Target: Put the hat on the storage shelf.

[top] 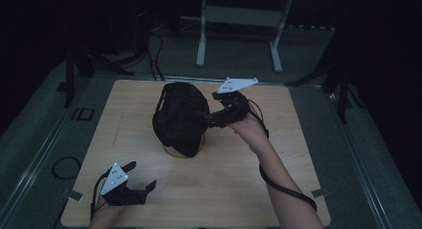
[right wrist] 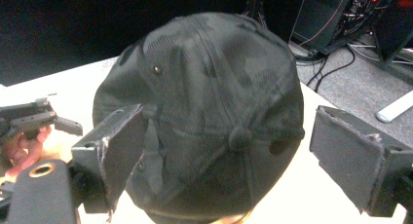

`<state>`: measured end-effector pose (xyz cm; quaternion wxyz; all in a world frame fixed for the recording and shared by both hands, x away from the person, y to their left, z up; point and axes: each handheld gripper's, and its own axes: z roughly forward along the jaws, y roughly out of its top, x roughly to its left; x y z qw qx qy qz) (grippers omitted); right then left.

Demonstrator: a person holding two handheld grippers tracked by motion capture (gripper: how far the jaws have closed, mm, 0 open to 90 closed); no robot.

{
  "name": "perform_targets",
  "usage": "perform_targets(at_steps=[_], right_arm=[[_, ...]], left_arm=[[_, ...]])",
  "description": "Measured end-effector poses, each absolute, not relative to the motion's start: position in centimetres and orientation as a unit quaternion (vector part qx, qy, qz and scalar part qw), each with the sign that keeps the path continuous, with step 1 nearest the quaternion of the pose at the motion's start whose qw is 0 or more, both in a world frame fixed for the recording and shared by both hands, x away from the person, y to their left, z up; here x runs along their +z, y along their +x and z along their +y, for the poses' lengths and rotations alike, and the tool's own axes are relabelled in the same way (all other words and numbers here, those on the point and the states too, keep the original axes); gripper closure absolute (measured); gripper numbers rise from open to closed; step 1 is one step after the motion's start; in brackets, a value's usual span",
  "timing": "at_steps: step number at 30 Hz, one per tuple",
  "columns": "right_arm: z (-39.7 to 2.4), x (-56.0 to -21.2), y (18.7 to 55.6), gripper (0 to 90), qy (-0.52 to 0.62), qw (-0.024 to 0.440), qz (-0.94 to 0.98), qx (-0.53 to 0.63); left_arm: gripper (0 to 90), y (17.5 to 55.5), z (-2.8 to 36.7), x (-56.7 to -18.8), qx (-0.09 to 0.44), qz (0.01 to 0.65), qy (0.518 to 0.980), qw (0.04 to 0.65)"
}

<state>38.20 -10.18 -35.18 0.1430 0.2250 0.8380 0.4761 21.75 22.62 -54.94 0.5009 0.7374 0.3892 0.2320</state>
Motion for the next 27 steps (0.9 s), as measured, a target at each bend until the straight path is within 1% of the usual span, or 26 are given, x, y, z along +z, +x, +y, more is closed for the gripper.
perform_targets(at_steps=[3,27], right_arm=[[-10.8,-35.5,38.0,12.7,0.226,0.154,0.838,0.472],[-15.2,-39.3,35.4,13.1,0.239,0.161,0.835,0.470]], left_arm=[[2.5,21.7,22.6,-54.9,0.232,0.389,0.737,0.501],[2.6,21.6,22.7,-55.0,0.235,0.389,0.737,0.500]])
